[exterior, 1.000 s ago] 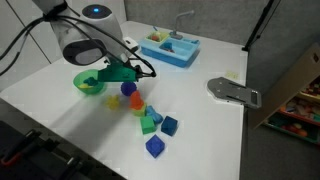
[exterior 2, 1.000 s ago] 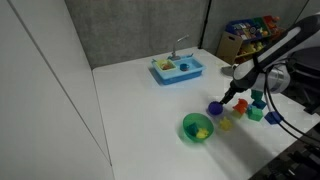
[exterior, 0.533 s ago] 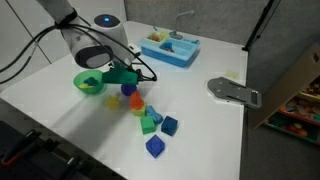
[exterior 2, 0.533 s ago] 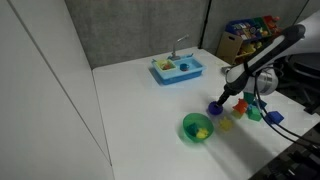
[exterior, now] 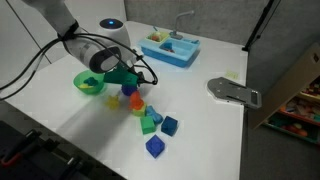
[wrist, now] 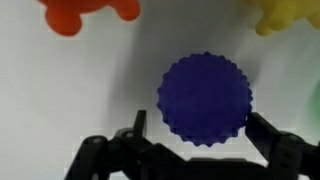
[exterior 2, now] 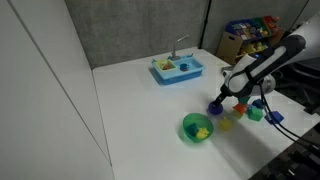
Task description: Put the orange toy on top of the yellow block then put the purple ball in the green bowl
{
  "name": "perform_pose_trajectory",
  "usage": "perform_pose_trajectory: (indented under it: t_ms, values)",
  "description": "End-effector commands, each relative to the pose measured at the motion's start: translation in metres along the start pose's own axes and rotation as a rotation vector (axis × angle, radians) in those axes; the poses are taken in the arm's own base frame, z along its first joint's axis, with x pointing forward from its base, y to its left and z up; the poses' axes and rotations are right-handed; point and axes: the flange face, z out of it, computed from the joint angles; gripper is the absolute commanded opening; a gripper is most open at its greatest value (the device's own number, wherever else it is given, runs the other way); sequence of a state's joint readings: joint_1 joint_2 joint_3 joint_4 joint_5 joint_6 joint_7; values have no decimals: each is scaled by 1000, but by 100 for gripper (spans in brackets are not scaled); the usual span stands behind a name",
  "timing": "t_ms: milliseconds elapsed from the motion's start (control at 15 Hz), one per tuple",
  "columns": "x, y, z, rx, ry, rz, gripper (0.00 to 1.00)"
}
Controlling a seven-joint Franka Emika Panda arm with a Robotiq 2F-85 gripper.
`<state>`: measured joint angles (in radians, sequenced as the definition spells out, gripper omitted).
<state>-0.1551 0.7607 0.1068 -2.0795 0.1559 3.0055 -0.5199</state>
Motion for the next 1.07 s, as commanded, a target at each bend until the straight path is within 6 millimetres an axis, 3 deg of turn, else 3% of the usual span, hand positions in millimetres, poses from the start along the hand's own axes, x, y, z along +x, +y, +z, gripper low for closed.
perform_pose_trajectory:
  t_ms: [0, 267, 533, 1000]
  values:
    - [9, 3, 1, 5, -22, 27, 78]
    - [16, -1, -7, -1, -33, 31, 51]
    - [23, -2, -21, -11, -29, 33, 36]
    - [42, -13, -59, -32, -8, 40, 25]
